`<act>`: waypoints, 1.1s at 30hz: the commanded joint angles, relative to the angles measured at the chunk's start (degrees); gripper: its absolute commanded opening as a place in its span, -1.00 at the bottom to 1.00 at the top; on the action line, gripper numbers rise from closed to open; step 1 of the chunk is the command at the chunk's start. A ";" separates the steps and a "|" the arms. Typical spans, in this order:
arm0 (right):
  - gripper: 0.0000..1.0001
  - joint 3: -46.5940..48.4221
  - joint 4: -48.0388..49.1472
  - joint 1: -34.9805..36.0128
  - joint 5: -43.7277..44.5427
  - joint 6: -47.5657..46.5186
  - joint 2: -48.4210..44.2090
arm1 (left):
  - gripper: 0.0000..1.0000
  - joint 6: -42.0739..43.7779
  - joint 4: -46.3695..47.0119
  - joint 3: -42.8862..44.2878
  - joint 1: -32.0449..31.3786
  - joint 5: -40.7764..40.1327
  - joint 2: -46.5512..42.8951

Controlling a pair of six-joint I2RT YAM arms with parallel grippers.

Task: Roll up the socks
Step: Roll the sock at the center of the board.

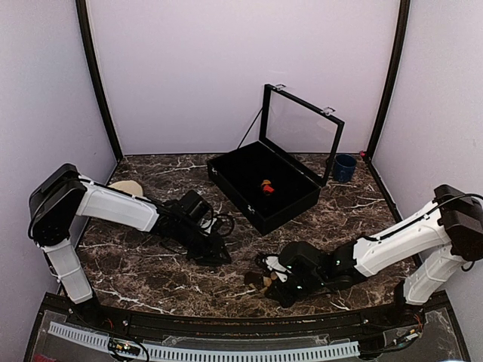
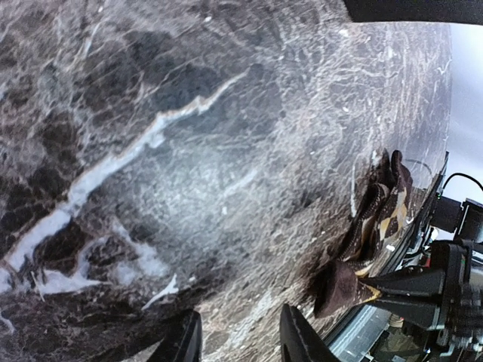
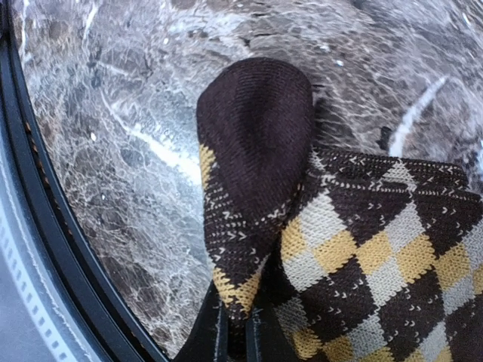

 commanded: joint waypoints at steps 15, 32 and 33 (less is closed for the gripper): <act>-1.00 -22.67 43.28 -8.53 -17.19 26.01 1.53 | -0.32 8.47 7.50 -3.23 -1.96 -0.50 -6.92; -1.00 9.19 44.26 -11.72 -37.66 21.27 30.06 | -0.36 7.25 2.49 -13.71 -0.35 -11.17 -24.60; -1.00 9.97 42.44 -11.83 -37.46 20.46 29.73 | -0.36 7.43 2.30 -14.24 -0.33 -11.12 -25.21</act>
